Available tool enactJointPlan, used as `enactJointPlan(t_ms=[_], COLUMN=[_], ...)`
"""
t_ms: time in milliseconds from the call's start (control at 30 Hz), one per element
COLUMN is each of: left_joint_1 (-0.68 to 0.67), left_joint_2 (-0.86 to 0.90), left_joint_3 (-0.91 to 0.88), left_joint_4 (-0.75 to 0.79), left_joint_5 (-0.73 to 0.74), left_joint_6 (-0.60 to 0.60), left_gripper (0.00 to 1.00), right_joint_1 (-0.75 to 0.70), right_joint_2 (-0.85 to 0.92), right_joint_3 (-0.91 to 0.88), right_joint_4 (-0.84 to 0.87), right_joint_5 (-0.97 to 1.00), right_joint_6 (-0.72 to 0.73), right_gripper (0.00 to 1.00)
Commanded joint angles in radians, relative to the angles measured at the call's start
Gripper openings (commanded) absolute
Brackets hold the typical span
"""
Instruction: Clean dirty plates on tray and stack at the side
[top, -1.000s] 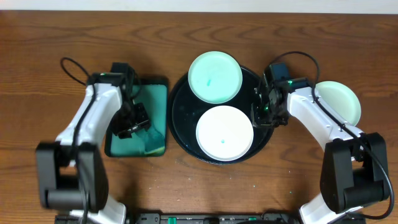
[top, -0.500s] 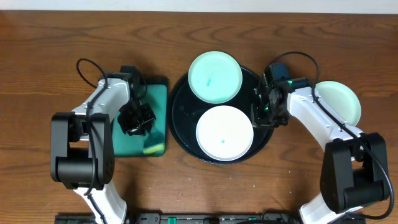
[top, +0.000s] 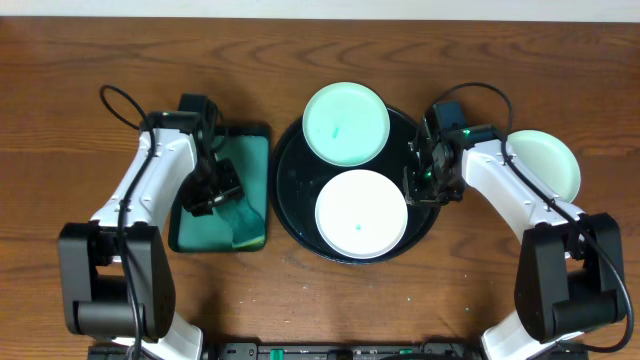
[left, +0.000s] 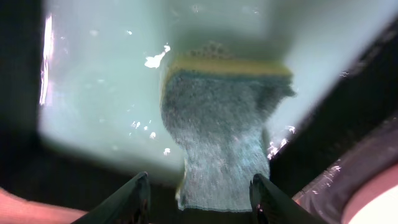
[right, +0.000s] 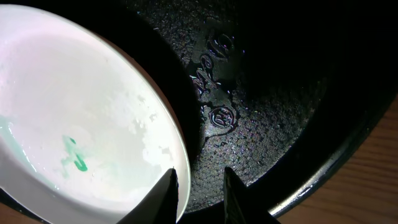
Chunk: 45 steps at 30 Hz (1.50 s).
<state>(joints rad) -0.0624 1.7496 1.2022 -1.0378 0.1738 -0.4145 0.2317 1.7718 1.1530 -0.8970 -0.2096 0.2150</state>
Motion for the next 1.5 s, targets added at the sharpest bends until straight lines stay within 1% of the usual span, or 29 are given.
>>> enactJointPlan(t_ms=[0, 33, 67, 133, 167, 233, 267, 300, 400, 467, 533, 567, 600, 633, 733, 867, 933, 1000, 1133, 1167, 1200, 1233, 1267, 1333, 1367, 1467], left_joint_1=[-0.019, -0.02, -0.021, -0.021, -0.02, -0.02, -0.02, -0.019, -0.018, -0.018, -0.018, -0.018, -0.018, -0.018, -0.018, -0.018, -0.018, -0.018, -0.019, -0.019, -0.019, -0.019, -0.019, -0.018, -0.019, -0.018], left_joint_2=[0.023, 0.023, 0.024, 0.024, 0.024, 0.024, 0.023, 0.019, 0.019, 0.019, 0.019, 0.019, 0.019, 0.019, 0.019, 0.019, 0.02, 0.022, 0.024, 0.024, 0.024, 0.024, 0.024, 0.022, 0.021, 0.015], left_joint_3=[-0.135, -0.155, -0.218, -0.265, -0.289, -0.301, -0.3, -0.286, -0.235, -0.169, -0.114, -0.079, -0.068, -0.053, -0.043, -0.059, -0.091, -0.141, -0.241, -0.267, -0.296, -0.306, -0.306, -0.297, -0.285, -0.214], left_joint_4=[0.103, 0.13, 0.216, 0.28, 0.315, 0.334, 0.333, 0.325, 0.278, 0.213, 0.151, 0.113, 0.102, 0.089, 0.076, 0.077, 0.087, 0.111, 0.196, 0.222, 0.253, 0.265, 0.267, 0.265, 0.254, 0.183], left_joint_5=[0.003, 0.019, 0.071, 0.08, 0.079, 0.066, 0.06, 0.05, 0.042, 0.025, -0.023, -0.062, -0.073, -0.082, -0.067, 0.021, 0.008, -0.053, -0.058, -0.058, -0.059, -0.059, -0.059, -0.059, -0.059, -0.059], left_joint_6=[-0.048, -0.048, -0.048, -0.056, -0.055, -0.055, -0.055, -0.054, -0.051, -0.026, -0.023, -0.001, 0.011, 0.028, 0.037, 0.037, 0.04, 0.04, 0.039, 0.038, 0.036, 0.036, 0.036, 0.036, 0.037, 0.04], left_gripper=[0.53, 0.53, 0.53, 0.51, 0.43, 0.15, 0.09, 0.08, 0.07, 0.08, 0.17, 0.27, 0.36, 0.47, 0.5, 0.53, 0.53, 0.53, 0.52, 0.47, 0.39, 0.34, 0.3, 0.27, 0.22, 0.1], right_joint_1=[-0.003, -0.003, -0.003, -0.003, -0.002, 0.0, 0.0, 0.0, 0.0, 0.0, 0.0, 0.0, 0.0, 0.0, 0.0, 0.0, 0.002, 0.006, 0.006, 0.007, 0.008, 0.008, 0.008, 0.008, 0.008, 0.007], right_joint_2=[-0.001, -0.001, -0.001, -0.001, -0.001, -0.001, -0.001, -0.001, -0.001, -0.001, -0.001, -0.001, -0.001, -0.001, -0.001, -0.001, -0.001, -0.001, -0.001, -0.001, -0.001, -0.001, -0.001, -0.001, -0.001, -0.001], right_joint_3=[0.017, 0.017, 0.017, 0.017, 0.017, 0.017, 0.017, 0.017, 0.017, 0.017, 0.017, 0.017, 0.017, 0.017, 0.017, 0.017, 0.017, 0.017, 0.017, 0.017, 0.017, 0.017, 0.017, 0.017, 0.017, 0.016], right_joint_4=[0.0, 0.0, -0.001, -0.005, -0.005, -0.004, -0.004, -0.004, -0.005, -0.003, 0.0, 0.0, -0.001, -0.001, 0.0, 0.003, -0.003, -0.008, -0.007, -0.008, -0.008, -0.008, -0.008, -0.008, -0.008, -0.034], right_joint_5=[-0.005, -0.005, -0.005, -0.006, -0.006, -0.006, -0.006, -0.006, -0.005, 0.007, 0.01, 0.01, 0.01, 0.01, 0.01, 0.01, 0.01, 0.01, 0.01, 0.01, 0.01, 0.01, 0.01, 0.011, 0.018, 0.179], right_joint_6=[-0.014, -0.014, -0.014, -0.014, -0.014, -0.01, -0.01, -0.005, 0.019, 0.069, 0.084, 0.084, 0.084, 0.084, 0.084, 0.084, 0.084, 0.084, 0.084, 0.084, 0.084, 0.084, 0.084, 0.085, 0.093, 0.235], right_gripper=[0.23, 0.23, 0.22, 0.22, 0.22, 0.22, 0.22, 0.22, 0.22, 0.22, 0.22, 0.22, 0.22, 0.22, 0.22, 0.23, 0.22, 0.23, 0.23, 0.23, 0.23, 0.23, 0.23, 0.23, 0.24, 0.27])
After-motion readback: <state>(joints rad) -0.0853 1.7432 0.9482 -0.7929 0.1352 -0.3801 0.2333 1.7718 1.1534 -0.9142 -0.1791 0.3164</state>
